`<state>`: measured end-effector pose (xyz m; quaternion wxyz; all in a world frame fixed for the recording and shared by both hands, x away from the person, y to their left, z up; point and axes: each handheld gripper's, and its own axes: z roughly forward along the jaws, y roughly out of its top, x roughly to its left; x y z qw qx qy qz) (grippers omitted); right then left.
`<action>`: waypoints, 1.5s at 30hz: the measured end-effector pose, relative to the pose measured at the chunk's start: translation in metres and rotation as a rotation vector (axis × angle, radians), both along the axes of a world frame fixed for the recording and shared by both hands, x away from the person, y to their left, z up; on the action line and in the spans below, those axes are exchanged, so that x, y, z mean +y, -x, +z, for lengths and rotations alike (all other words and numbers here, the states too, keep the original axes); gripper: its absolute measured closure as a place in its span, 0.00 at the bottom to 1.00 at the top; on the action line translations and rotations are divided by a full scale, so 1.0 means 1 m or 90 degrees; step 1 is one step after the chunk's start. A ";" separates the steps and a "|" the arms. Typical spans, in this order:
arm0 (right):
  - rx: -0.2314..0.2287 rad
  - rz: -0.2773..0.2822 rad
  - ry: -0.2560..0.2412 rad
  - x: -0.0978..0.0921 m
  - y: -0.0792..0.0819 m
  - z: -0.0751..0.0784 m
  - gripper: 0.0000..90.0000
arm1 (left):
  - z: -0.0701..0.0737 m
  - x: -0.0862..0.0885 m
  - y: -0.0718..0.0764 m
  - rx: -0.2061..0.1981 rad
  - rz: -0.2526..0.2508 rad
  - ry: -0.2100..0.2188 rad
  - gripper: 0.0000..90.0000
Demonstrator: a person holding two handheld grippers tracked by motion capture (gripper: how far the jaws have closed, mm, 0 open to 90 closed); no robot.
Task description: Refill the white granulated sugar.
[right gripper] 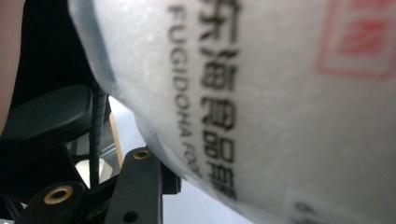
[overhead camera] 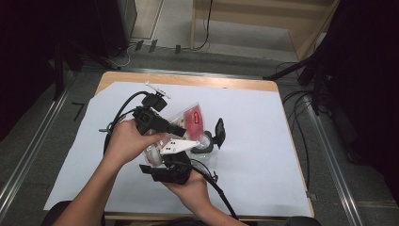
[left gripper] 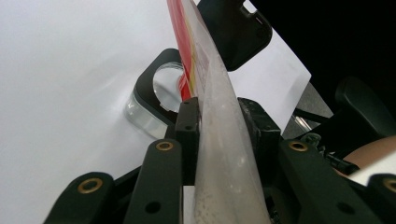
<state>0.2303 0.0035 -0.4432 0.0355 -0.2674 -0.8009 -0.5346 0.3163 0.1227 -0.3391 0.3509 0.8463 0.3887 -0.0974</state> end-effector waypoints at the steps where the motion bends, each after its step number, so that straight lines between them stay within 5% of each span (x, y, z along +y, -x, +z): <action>1: 0.004 0.003 -0.001 0.000 0.000 0.000 0.67 | 0.001 0.000 0.000 -0.001 0.006 0.000 0.81; 12: -0.027 0.010 0.031 0.003 0.001 0.004 0.70 | 0.002 -0.001 0.000 -0.008 0.016 0.010 0.82; 24: 0.010 -0.006 -0.002 -0.001 -0.002 0.007 0.71 | 0.003 0.000 0.000 -0.019 0.017 0.031 0.73; 29: 0.020 -0.007 -0.007 -0.001 -0.002 0.007 0.71 | 0.004 0.002 0.000 -0.015 0.022 0.013 0.79; 45: -0.015 0.017 0.025 0.004 0.000 0.009 0.70 | 0.007 0.001 -0.002 -0.019 0.014 0.000 0.84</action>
